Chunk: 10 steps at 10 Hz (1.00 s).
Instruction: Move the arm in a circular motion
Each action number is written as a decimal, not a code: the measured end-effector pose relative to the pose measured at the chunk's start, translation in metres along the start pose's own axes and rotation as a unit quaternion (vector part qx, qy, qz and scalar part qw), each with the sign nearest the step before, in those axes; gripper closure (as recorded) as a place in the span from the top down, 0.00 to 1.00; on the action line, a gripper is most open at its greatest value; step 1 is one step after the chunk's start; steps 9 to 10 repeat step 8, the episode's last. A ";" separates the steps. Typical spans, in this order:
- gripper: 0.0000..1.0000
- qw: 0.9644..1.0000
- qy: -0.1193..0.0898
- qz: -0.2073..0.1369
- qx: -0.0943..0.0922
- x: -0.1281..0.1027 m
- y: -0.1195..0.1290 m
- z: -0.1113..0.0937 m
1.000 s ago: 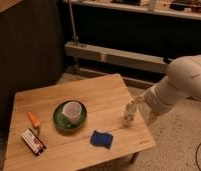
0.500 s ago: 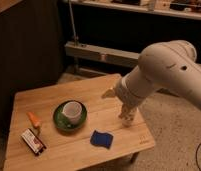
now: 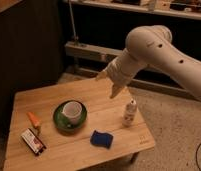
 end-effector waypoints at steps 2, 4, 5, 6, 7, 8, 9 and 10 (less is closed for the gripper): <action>0.60 1.000 0.000 0.021 -0.006 0.042 -0.020 0.021; 0.60 0.998 0.002 0.065 -0.021 0.098 -0.027 0.053; 0.60 0.995 0.004 0.095 -0.028 0.124 -0.020 0.070; 0.60 0.992 0.005 0.120 -0.035 0.146 -0.009 0.085; 0.60 0.987 0.008 0.158 -0.043 0.174 0.012 0.100; 0.60 0.981 0.011 0.188 -0.049 0.194 0.035 0.106; 0.60 0.981 0.011 0.188 -0.049 0.194 0.035 0.106; 0.60 0.981 0.011 0.188 -0.049 0.194 0.035 0.106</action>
